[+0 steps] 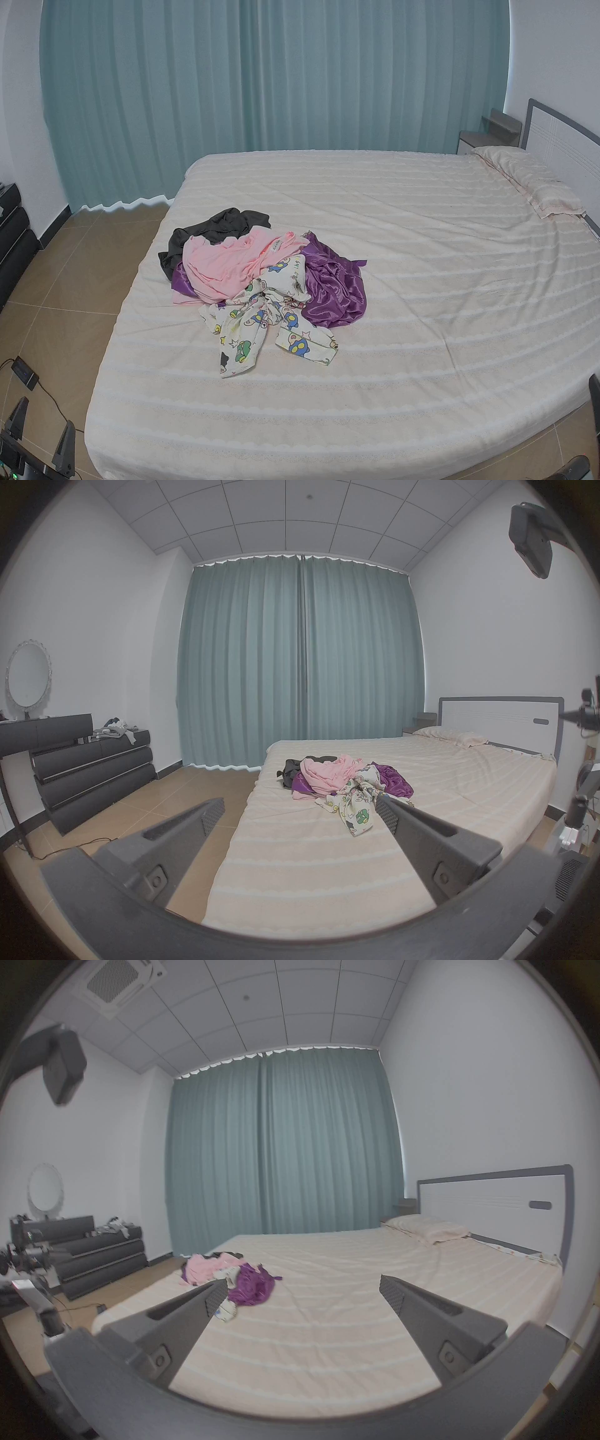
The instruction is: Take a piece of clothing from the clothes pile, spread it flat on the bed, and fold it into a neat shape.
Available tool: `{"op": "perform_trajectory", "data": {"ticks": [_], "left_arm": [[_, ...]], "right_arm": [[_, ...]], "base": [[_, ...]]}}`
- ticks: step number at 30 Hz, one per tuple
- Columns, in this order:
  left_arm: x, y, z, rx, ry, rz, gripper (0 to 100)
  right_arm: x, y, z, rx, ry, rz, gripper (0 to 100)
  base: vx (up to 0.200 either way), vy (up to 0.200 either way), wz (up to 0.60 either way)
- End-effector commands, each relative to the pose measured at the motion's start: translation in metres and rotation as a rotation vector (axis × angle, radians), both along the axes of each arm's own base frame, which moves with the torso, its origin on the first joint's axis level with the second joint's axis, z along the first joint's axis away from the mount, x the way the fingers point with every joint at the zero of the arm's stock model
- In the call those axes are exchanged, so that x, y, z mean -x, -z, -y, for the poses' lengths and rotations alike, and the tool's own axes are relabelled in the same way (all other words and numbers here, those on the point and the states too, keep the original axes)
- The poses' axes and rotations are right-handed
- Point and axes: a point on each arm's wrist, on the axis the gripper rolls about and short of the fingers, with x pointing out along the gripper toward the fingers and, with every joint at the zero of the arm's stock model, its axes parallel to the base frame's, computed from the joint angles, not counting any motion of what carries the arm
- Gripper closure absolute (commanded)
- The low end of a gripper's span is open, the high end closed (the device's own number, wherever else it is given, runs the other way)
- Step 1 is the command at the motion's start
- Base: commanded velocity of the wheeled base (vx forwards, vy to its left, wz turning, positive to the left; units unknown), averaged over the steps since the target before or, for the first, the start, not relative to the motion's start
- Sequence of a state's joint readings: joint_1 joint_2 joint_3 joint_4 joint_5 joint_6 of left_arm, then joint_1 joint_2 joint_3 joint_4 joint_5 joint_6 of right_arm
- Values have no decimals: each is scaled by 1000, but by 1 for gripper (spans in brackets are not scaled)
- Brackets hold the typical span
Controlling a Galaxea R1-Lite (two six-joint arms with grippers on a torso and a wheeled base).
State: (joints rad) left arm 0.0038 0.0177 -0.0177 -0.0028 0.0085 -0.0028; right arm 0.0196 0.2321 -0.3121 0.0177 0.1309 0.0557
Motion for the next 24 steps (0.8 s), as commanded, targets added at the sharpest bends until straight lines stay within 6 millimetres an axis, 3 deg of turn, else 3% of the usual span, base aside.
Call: {"op": "perform_trajectory", "data": {"ticks": [1,4,5,10,12,16,18,19,24], "left_arm": [[0,5,0,0,-1,0,0],[0,5,0,0,-1,0,0],[0,5,0,0,0,0,0],[0,5,0,0,-1,0,0],[0,5,0,0,-1,0,0],[0,5,0,0,0,0,0],[0,5,0,0,0,0,0],[0,5,0,0,0,0,0],[0,5,0,0,-1,0,0]], "right_arm": [[-139,-41,-15,-107,-285,-560,0],[-177,-20,-29,-142,-329,-693,0],[-195,-9,-40,-171,-355,-745,0],[-250,34,-96,-271,-387,-880,0],[-261,44,-106,-281,-384,-894,0],[-302,84,-146,-309,-348,-925,0],[-308,89,-152,-313,-341,-927,0],[-327,103,-167,-331,-309,-941,0],[-363,131,-197,-405,-264,-959,0]], "base": [[0,0,0],[0,0,0],[0,0,0],[0,0,0],[0,0,0],[0,0,0],[0,0,0],[0,0,0],[0,0,0]]}}
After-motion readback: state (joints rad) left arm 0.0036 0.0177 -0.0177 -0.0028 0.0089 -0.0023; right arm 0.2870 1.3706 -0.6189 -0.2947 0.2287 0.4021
